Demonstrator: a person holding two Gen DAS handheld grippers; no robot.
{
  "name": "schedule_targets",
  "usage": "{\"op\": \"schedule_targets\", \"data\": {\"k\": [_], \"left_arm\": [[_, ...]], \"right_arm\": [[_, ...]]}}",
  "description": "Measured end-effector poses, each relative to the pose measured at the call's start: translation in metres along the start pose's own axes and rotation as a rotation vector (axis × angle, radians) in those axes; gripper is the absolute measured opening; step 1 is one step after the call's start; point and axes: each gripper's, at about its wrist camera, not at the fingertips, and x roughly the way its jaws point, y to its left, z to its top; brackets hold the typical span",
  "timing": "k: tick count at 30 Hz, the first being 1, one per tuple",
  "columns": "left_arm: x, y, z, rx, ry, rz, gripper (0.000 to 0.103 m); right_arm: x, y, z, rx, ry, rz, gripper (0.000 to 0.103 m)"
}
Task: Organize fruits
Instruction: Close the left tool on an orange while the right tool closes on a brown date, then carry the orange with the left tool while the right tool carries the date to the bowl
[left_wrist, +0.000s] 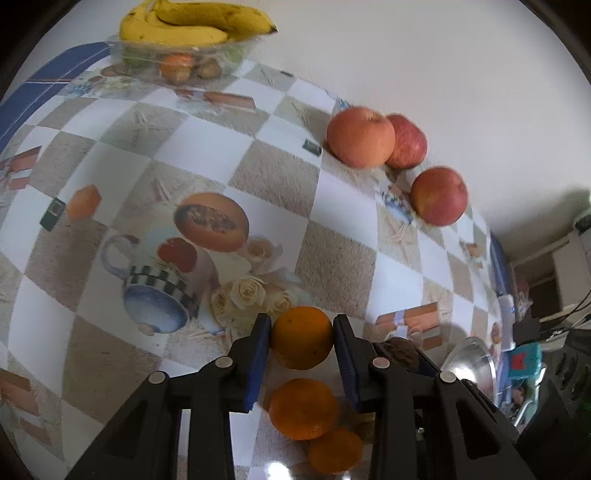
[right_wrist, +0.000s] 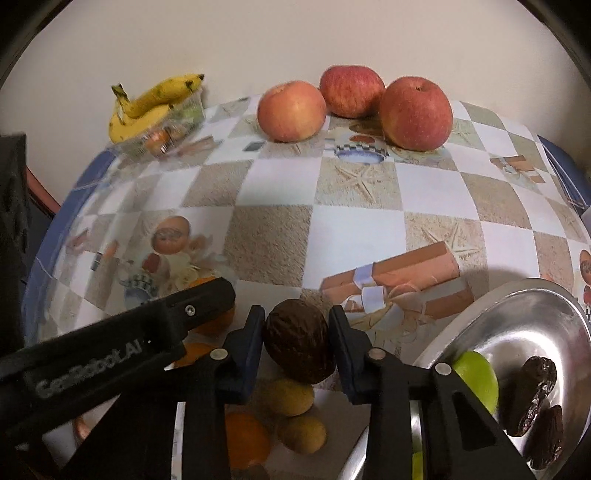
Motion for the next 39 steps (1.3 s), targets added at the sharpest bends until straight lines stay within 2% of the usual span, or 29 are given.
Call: {"op": "schedule_targets", "data": {"k": [7,11,17,21,28,34,39], "left_arm": [[-0.033,-0.014,-0.006,0.024,-0.047,-0.024,0.037],[-0.043,-0.027,-0.024,0.056,-0.045,-0.024,0.037],[-0.049,-0.051,-0.047,0.135,-0.041,0.008,0.037],[-0.051,-0.073,-0.062,0.199,-0.035,-0.003,0.037],[-0.039,-0.111,-0.089,0.278,0.045,-0.072,0.037],[-0.026,-0.133,-0.107,0.353,0.098,-0.055,0.037],[-0.018,-0.137,-0.116,0.354,0.149,-0.065,0.037]], "right_arm": [[-0.037,-0.005,0.001,0.019,-0.055,-0.015,0.037],[-0.052,-0.020,-0.007,0.073,-0.056,-0.012,0.037],[-0.073,-0.040,-0.028,0.124,-0.051,-0.064,0.037],[-0.087,-0.056,-0.039,0.155,-0.049,-0.117,0.037],[-0.105,-0.098,-0.054,0.263,-0.034,-0.169,0.037],[-0.105,-0.125,-0.059,0.341,-0.013,-0.175,0.037],[-0.107,-0.138,-0.062,0.366,0.010,-0.194,0.037]]}}
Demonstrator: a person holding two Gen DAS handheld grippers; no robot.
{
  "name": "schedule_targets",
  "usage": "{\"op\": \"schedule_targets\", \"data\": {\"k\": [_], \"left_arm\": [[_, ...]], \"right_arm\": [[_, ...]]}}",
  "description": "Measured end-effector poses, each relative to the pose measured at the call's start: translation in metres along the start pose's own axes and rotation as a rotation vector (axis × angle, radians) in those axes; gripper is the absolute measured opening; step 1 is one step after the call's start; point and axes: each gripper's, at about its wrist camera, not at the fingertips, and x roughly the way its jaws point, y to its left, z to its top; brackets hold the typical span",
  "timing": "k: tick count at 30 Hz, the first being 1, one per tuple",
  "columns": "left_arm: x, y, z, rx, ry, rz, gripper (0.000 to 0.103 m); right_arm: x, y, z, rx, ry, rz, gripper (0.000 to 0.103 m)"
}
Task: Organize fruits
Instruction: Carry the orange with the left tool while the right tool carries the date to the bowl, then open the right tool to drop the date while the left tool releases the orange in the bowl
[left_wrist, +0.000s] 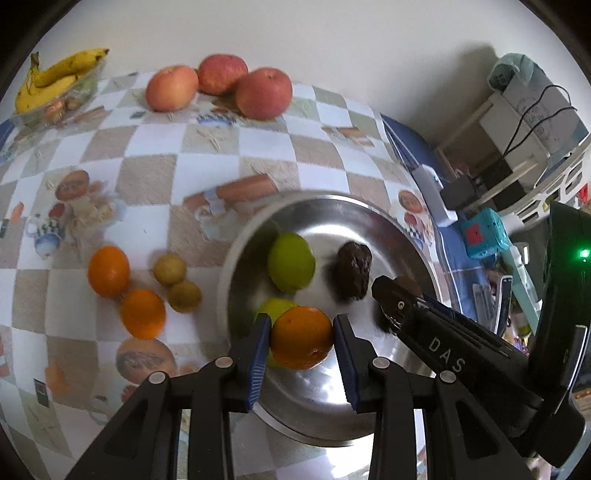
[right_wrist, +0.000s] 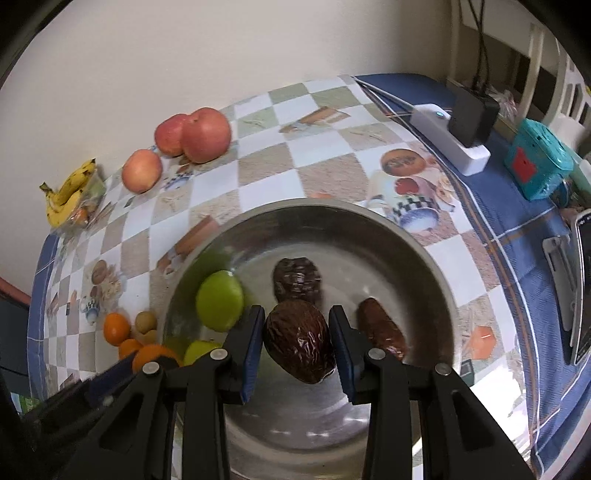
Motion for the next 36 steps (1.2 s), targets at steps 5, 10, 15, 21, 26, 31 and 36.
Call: {"op": "schedule_targets", "data": {"k": [5,10,15,21,26,31,36], "left_arm": [[0.011,-0.004,-0.007,0.004,0.047,-0.003,0.037],[0.016,-0.019,-0.014,0.060,0.048,0.033,0.037],[0.017,-0.033,-0.019,0.129,0.010,0.122,0.037],[0.019,-0.036,-0.021,0.117,0.025,0.111,0.037],[0.022,-0.034,-0.024,0.067,0.058,0.046,0.037],[0.021,-0.042,-0.025,0.106,0.047,0.072,0.037],[0.037,-0.040,-0.031,0.115,0.073,0.124,0.037]], "right_arm": [[0.006,-0.010,-0.003,0.027,0.042,-0.020,0.037],[0.012,-0.010,-0.007,0.023,0.070,-0.008,0.037],[0.020,-0.008,-0.009,0.014,0.096,-0.010,0.038],[0.025,-0.014,-0.011,0.036,0.117,-0.011,0.038],[0.022,-0.016,-0.007,0.048,0.100,-0.002,0.038],[0.017,-0.015,-0.006,0.042,0.090,-0.002,0.038],[0.021,-0.013,-0.008,0.033,0.104,-0.008,0.038]]}}
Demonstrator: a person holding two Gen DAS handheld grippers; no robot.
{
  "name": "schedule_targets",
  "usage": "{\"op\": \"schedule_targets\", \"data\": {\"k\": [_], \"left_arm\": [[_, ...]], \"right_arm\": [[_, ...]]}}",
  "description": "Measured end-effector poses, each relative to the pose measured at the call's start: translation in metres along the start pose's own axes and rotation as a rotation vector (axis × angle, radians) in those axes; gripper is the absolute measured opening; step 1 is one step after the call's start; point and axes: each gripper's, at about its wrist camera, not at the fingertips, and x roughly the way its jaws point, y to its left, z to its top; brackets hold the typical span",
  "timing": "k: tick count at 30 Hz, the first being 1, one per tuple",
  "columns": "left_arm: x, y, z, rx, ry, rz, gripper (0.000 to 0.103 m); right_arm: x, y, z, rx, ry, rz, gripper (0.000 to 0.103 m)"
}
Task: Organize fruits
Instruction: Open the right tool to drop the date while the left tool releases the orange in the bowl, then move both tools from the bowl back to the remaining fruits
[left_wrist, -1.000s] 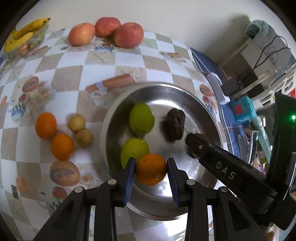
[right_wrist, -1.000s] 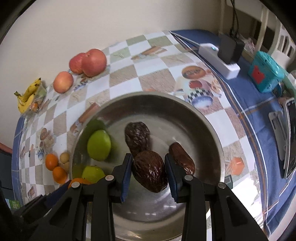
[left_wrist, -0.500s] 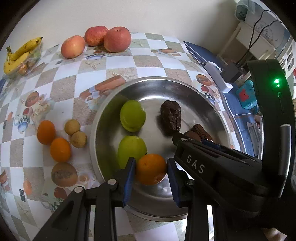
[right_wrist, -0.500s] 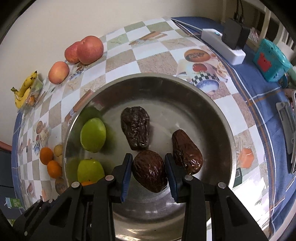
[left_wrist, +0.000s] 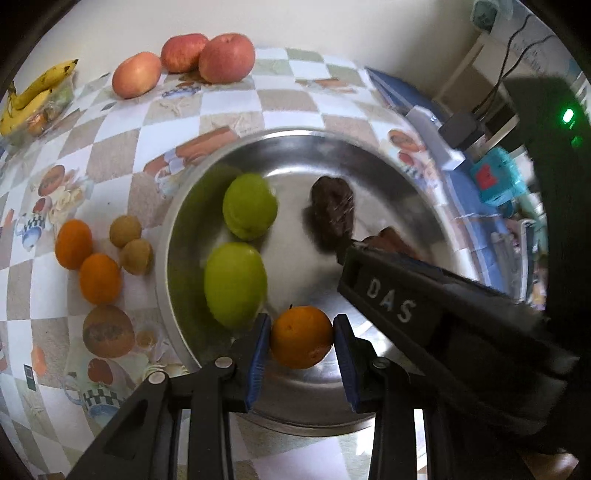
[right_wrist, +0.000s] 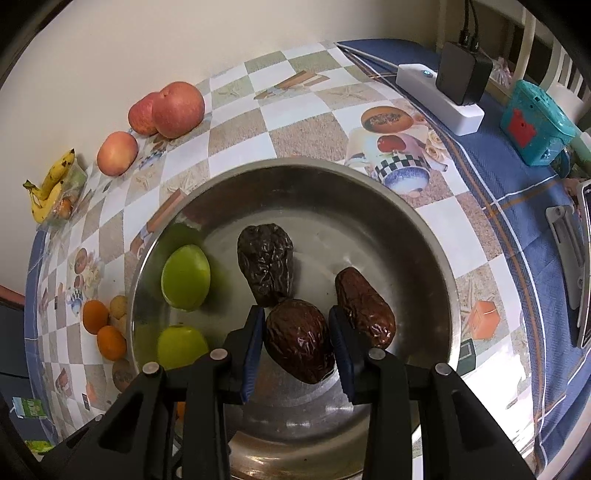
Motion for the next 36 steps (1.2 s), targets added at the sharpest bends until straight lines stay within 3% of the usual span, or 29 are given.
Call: {"op": "schedule_targets", "data": {"k": [3,14,22,27,29,36], "left_arm": [[0.009,0.003,-0.001,0.002,0.005,0.032,0.037],[0.015,0.014,-0.004,-0.042,0.019,-0.012,0.039],[0.013,0.009,-0.001,-0.007,0.030,-0.005,0.041],[0.002,0.007,0.004,0.003,0.011,-0.023,0.052],[-0.002,0.006,0.005,0.000,0.003,-0.036,0.056],[-0.017,0.010,0.010,-0.006,-0.031,-0.048,0.062]], "right_arm": [[0.007,0.002,0.000,-0.006,0.020,-0.002,0.038],[0.018,0.007,-0.003,-0.048,0.028,-0.031,0.038],[0.018,0.007,-0.004,-0.061,0.035,-0.034,0.039],[0.015,0.009,0.000,-0.040,0.025,-0.009,0.041],[0.008,0.009,0.001,-0.039,0.002,-0.018,0.047],[-0.010,0.011,0.005,-0.032,-0.063,-0.006,0.048]]}}
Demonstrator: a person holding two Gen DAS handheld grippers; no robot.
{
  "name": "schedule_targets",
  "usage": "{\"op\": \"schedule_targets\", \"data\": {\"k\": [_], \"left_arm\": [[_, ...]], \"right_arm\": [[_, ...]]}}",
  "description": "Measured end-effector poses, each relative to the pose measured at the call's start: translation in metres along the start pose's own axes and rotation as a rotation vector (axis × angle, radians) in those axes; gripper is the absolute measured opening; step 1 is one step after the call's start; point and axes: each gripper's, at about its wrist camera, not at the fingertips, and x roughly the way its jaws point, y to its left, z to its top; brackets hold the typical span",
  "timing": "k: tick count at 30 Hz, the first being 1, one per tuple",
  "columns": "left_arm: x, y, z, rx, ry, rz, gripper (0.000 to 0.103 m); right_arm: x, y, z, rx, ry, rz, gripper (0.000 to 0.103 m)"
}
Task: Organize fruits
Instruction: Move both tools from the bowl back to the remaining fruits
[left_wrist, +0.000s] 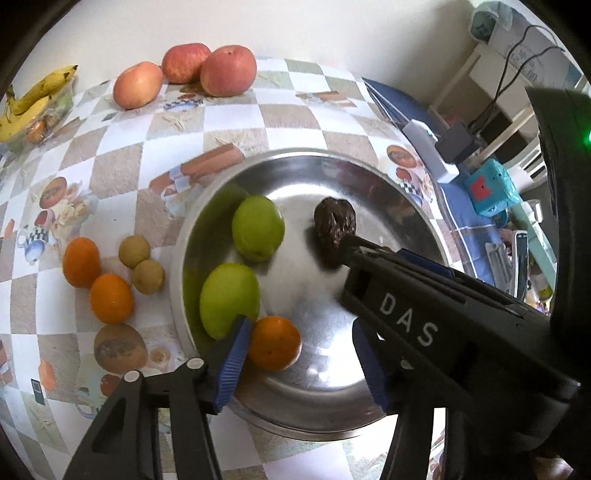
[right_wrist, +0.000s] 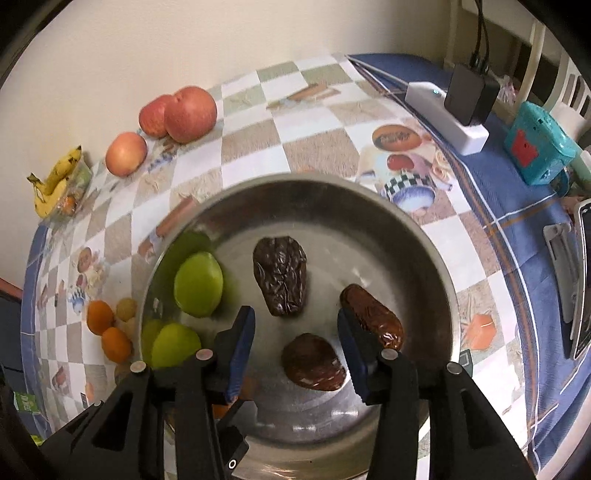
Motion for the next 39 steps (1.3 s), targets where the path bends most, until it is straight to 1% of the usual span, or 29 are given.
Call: {"op": "schedule_targets", "data": {"k": [8,11,14,21,25,33,39], "left_arm": [[-0.011,0.021,0.007,-0.071,-0.019,-0.018,0.064],[-0.015,0.035,0.010,-0.119,-0.032,-0.020,0.064],[-0.019,0.048,0.012,-0.158,-0.054,0.007,0.064],[-0.029,0.086,0.014,-0.284,-0.092,0.008,0.065],[-0.038,0.111,0.014,-0.362,-0.121,0.016,0.065],[-0.056,0.154,0.013,-0.471,-0.184,0.077,0.065],[-0.060,0.172,0.009,-0.528,-0.195,0.074,0.065]], "right_arm": [[-0.008,-0.004,0.004,0.034,-0.046,0.005,0.048],[-0.011,-0.008,0.004,0.047,-0.052,0.007,0.048],[-0.010,-0.007,0.004,0.051,-0.050,0.017,0.048],[-0.008,-0.001,0.003,0.033,-0.043,0.019,0.048],[-0.006,0.010,0.002,-0.005,-0.035,0.019,0.048],[-0.006,0.039,-0.003,-0.104,-0.034,0.017,0.048],[-0.006,0.052,-0.006,-0.148,-0.032,0.017,0.048]]}}
